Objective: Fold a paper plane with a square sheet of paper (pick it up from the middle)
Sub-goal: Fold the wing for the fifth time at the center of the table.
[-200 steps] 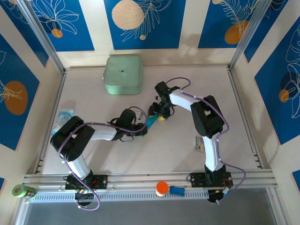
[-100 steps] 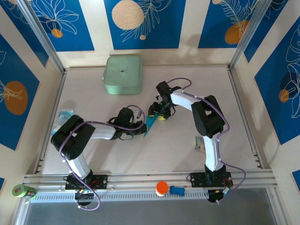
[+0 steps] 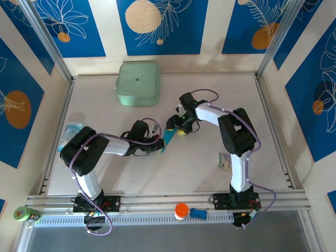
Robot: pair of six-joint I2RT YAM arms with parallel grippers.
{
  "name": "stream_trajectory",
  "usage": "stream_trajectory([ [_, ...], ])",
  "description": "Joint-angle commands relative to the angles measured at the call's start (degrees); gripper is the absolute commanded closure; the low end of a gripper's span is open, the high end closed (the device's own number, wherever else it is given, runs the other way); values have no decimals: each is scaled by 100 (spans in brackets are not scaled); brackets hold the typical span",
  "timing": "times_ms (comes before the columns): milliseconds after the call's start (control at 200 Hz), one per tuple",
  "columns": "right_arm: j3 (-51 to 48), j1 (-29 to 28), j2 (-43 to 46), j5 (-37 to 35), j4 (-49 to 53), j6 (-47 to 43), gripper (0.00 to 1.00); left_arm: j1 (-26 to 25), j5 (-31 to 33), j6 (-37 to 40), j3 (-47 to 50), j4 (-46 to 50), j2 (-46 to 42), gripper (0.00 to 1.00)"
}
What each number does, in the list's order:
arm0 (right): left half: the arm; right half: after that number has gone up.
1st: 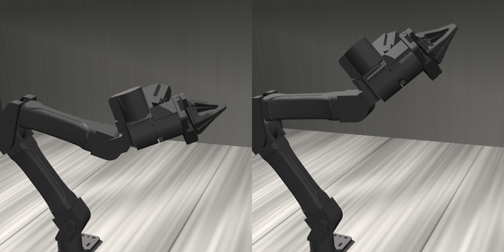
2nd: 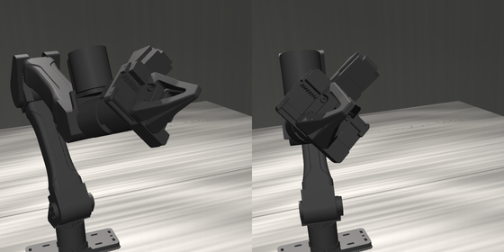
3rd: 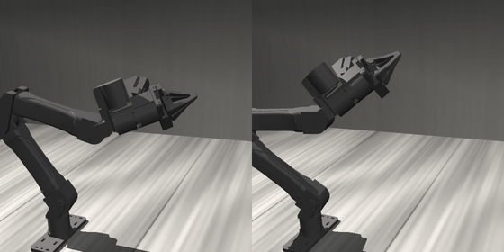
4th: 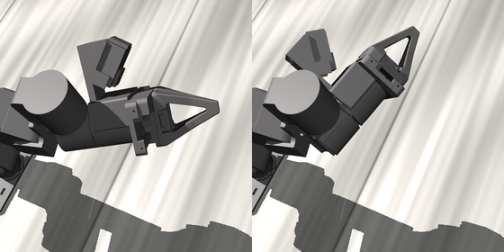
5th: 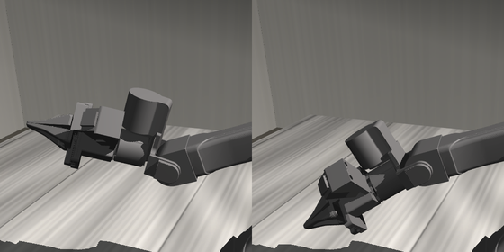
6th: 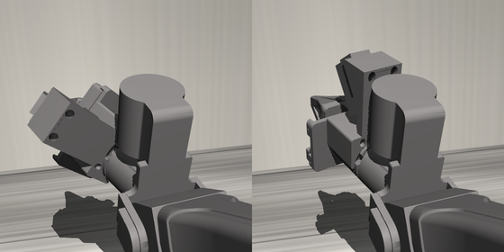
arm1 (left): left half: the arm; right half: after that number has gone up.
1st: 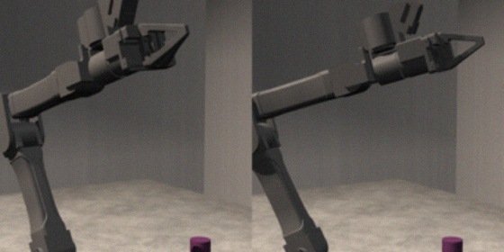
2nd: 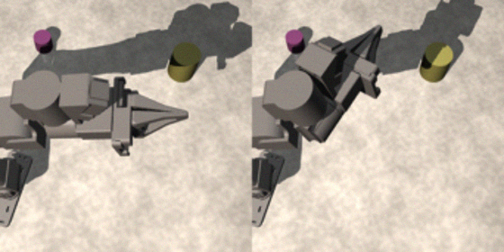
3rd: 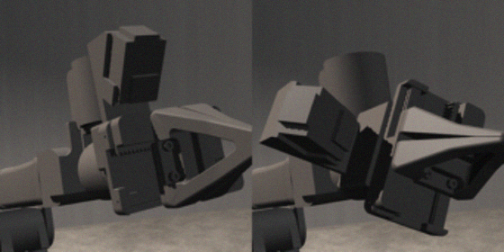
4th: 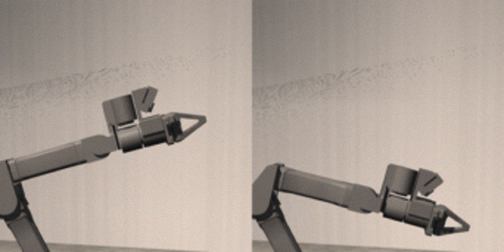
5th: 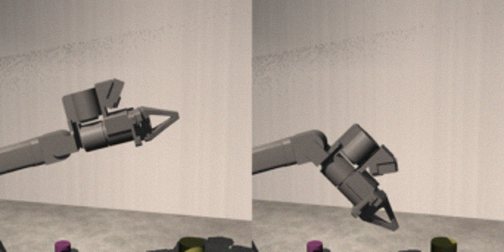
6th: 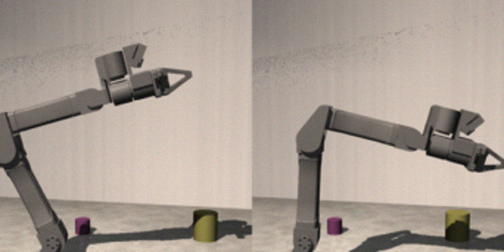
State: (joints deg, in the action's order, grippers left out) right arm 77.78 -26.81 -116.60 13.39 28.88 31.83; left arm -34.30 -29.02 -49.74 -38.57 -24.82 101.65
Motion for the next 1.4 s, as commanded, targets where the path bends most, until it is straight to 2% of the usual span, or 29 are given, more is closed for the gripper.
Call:
stream_trajectory([
  [0,-415,-28,-229,96,-151,-266,34,138,-230,-280,125,-194,101,100],
  [300,-441,-11,-245,87,-83,-440,37,206,-415,-578,161,-438,353,100],
  [625,82,-241,-672,-670,610,-337,40,234,-414,-628,182,-491,400,100],
  [810,388,-372,-970,-1049,1012,-200,45,235,-381,-591,202,-442,358,97],
  [1086,587,-466,-1203,-1336,1293,-86,43,236,-241,-383,222,-127,150,85],
  [1396,680,-510,-1308,-1453,1461,-63,40,236,-136,-275,147,102,160,85],
])
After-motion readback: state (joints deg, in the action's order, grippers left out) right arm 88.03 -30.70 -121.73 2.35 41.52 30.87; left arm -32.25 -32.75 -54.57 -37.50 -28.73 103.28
